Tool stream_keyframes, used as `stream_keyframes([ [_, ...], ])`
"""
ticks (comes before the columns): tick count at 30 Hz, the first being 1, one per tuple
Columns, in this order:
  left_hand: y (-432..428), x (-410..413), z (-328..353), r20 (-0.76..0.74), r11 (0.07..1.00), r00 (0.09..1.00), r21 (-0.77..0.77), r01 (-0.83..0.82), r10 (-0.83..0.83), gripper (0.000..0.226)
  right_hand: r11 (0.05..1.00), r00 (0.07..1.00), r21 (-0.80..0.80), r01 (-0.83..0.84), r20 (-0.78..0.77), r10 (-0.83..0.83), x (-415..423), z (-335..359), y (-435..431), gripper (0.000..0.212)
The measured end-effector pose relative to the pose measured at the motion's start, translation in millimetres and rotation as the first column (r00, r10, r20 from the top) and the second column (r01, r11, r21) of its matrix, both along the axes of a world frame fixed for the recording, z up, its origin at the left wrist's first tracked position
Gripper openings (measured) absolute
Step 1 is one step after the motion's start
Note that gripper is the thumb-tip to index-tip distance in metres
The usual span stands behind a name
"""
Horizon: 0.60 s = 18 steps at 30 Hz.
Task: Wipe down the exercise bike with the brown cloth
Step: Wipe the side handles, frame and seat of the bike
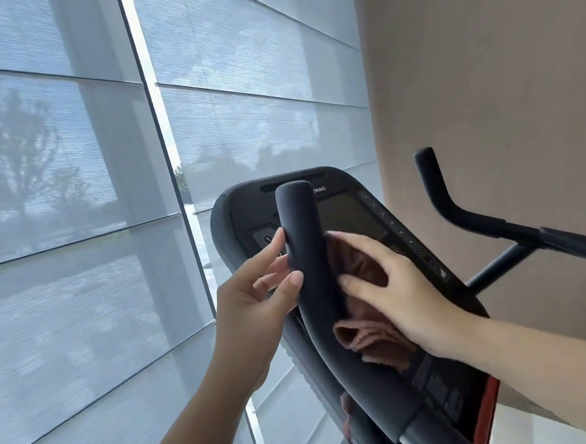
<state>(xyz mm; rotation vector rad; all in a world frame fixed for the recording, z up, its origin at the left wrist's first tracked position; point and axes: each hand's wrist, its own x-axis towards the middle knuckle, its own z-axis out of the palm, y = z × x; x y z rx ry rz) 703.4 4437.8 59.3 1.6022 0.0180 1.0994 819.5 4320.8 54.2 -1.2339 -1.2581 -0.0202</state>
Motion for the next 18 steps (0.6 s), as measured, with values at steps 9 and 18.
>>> stream_keyframes([
  [9, -3, -2, 3, -0.006, 1.0, 1.0, -0.014, 0.012, -0.012, 0.044, 0.973, 0.97, 0.116, 0.2, 0.114, -0.213, 1, 46, 7, 0.036],
  [18, -1, 1, -22, 0.018, 0.967, 0.997, 0.241, -0.082, 0.081, 0.063, 0.833, 0.92, -0.463, 0.302, 0.37, -0.128, -35, 0, -70, 0.044],
])
